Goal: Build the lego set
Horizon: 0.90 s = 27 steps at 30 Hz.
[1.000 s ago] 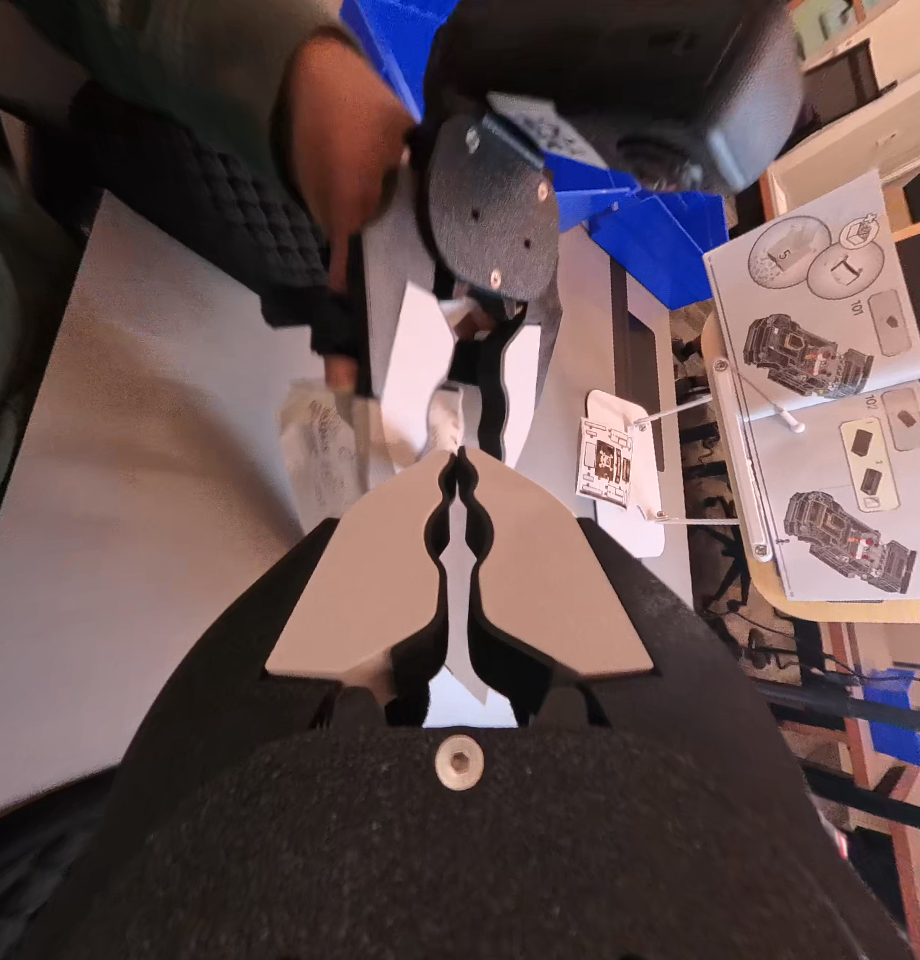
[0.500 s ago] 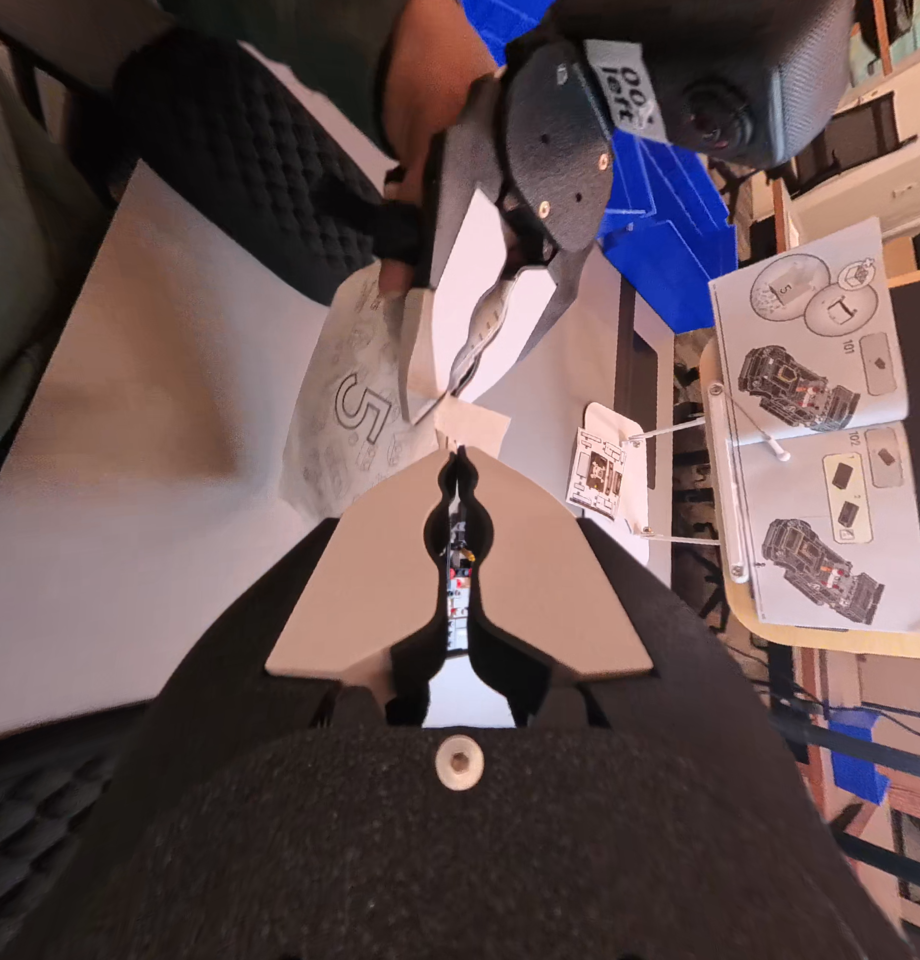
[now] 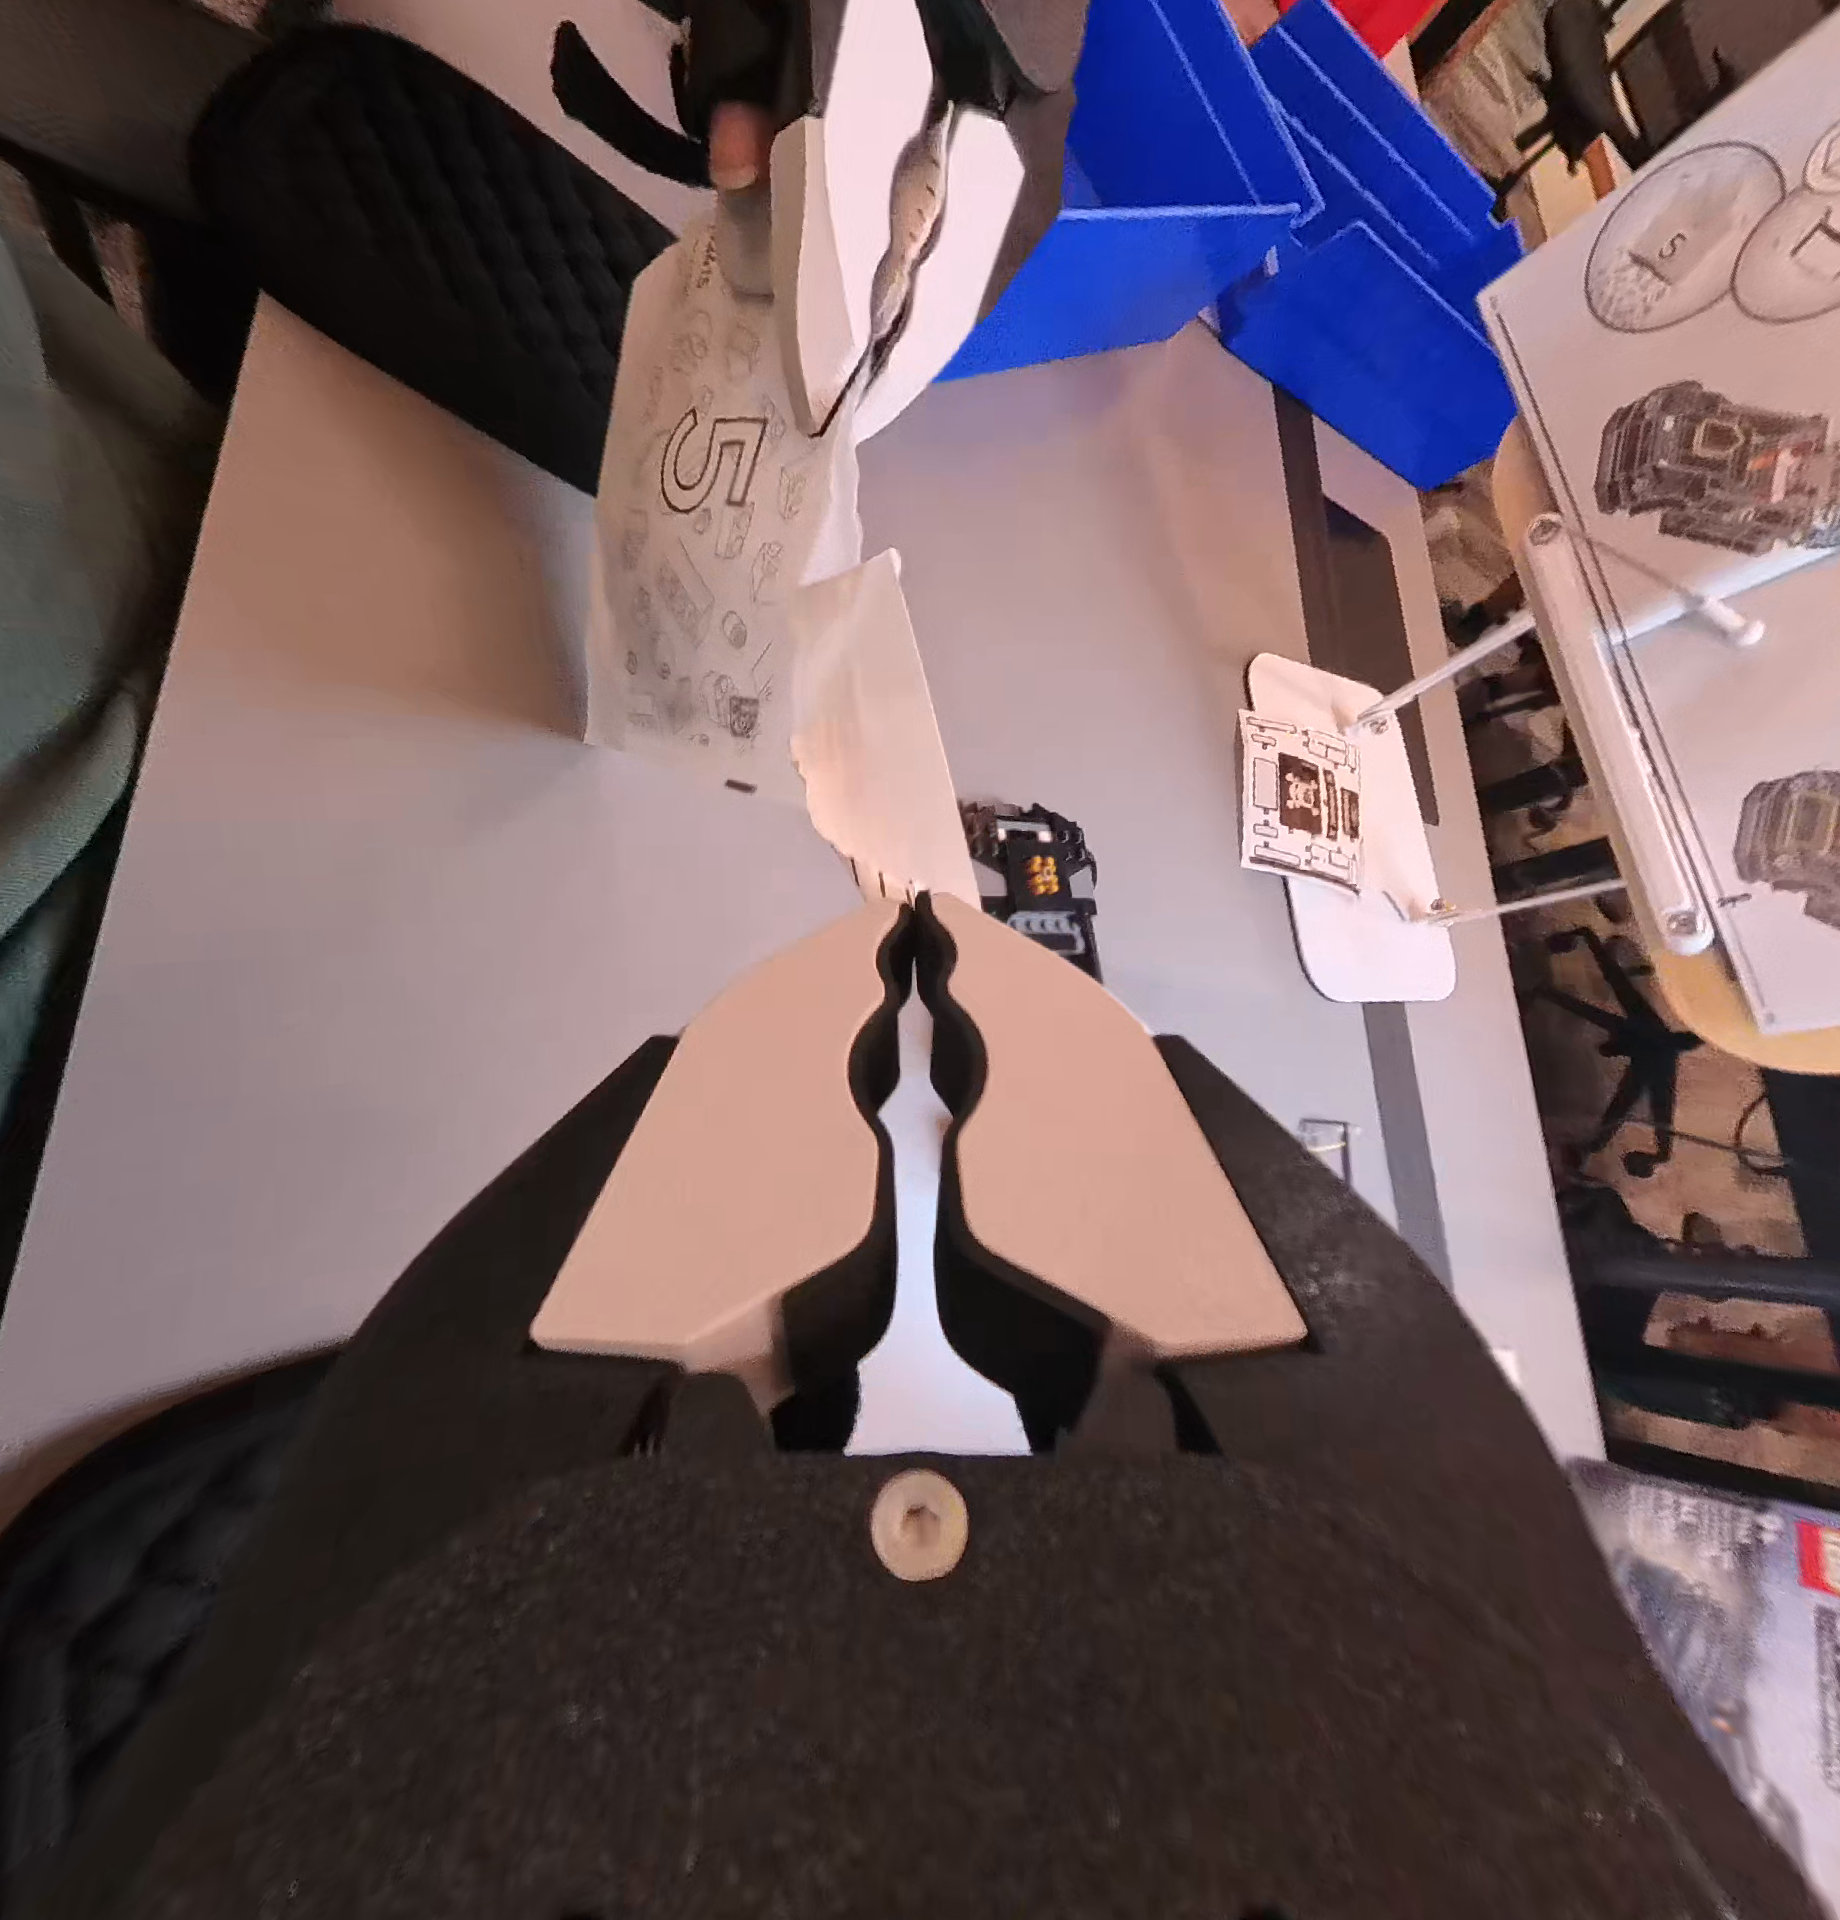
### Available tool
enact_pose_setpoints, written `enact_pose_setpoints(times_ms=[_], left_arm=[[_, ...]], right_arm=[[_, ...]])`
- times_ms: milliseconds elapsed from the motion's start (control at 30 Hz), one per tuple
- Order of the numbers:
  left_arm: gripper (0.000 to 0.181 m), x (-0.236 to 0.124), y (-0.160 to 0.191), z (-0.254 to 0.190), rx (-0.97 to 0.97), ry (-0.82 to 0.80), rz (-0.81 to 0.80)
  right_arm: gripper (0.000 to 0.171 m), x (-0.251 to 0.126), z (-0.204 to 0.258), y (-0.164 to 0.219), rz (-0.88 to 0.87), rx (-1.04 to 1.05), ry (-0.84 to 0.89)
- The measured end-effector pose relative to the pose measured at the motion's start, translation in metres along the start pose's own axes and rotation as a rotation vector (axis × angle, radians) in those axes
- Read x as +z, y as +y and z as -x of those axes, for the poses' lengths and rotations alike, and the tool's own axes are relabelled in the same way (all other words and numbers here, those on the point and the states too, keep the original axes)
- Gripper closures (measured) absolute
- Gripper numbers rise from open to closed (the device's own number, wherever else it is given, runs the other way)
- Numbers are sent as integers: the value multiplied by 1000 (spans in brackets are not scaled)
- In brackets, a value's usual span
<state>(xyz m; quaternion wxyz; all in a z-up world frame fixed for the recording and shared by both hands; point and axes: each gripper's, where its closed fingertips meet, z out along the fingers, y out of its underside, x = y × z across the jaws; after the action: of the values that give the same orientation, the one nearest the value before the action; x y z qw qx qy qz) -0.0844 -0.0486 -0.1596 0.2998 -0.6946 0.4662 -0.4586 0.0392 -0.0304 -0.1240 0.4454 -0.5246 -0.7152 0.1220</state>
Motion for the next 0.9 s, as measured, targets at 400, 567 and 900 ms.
enact_pose_setpoints(times_ms=[400, 567, 900], left_arm=[[179, -14, 12, 23, -79, -17, -109], [180, -8, 6, 20, -35, -3, -144], [180, -1, 1, 22, -14, -30, -170]], right_arm=[[171, -46, -14, 61, -68, 290, 69], [171, -61, -15, 69, -104, 343, 68], [171, -66, -15, 76, -160, 428, 68]])
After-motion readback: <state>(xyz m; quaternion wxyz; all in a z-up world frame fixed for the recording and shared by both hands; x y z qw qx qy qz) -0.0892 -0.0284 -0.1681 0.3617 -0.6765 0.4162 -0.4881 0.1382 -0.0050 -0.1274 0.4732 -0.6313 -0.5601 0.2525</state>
